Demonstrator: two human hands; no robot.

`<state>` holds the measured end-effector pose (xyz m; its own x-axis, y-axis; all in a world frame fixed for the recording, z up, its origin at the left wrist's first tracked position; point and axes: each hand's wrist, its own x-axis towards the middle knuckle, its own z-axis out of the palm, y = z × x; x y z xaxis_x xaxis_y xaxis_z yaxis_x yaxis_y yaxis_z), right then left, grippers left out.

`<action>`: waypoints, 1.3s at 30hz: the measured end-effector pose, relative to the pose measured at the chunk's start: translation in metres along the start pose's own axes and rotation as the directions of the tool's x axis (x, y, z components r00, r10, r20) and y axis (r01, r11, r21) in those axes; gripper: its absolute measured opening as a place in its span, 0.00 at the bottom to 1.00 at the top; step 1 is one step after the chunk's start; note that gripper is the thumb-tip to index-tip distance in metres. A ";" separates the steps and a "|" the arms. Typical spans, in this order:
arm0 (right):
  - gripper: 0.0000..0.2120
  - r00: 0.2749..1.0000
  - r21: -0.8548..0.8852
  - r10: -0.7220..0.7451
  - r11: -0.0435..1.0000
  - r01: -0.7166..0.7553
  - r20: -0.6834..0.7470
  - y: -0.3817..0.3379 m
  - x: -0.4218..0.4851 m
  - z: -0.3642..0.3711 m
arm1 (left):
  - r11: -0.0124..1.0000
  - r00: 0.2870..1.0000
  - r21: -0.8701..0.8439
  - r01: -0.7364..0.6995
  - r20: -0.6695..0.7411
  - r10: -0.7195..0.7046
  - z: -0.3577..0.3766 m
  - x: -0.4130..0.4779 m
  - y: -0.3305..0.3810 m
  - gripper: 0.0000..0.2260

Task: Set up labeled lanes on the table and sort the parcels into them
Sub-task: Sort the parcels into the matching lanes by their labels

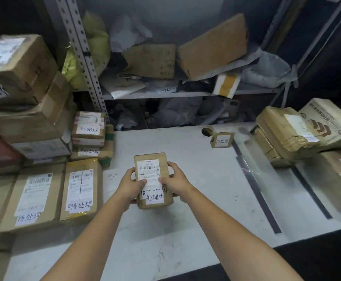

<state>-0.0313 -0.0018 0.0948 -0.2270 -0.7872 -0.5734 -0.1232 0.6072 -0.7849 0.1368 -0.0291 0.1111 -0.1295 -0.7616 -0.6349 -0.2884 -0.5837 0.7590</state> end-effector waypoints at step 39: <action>0.34 0.784 0.181 -0.056 0.961 0.211 -0.619 0.084 -0.281 -0.466 | 0.880 0.772 0.203 -0.429 0.589 0.240 0.452 -0.235 0.154 0.26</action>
<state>-0.4282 0.3207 0.2996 -0.7688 -0.5842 -0.2602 0.0084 0.3977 -0.9175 -0.3063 0.1871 0.3116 -0.7281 -0.5620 -0.3926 -0.3910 -0.1300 0.9112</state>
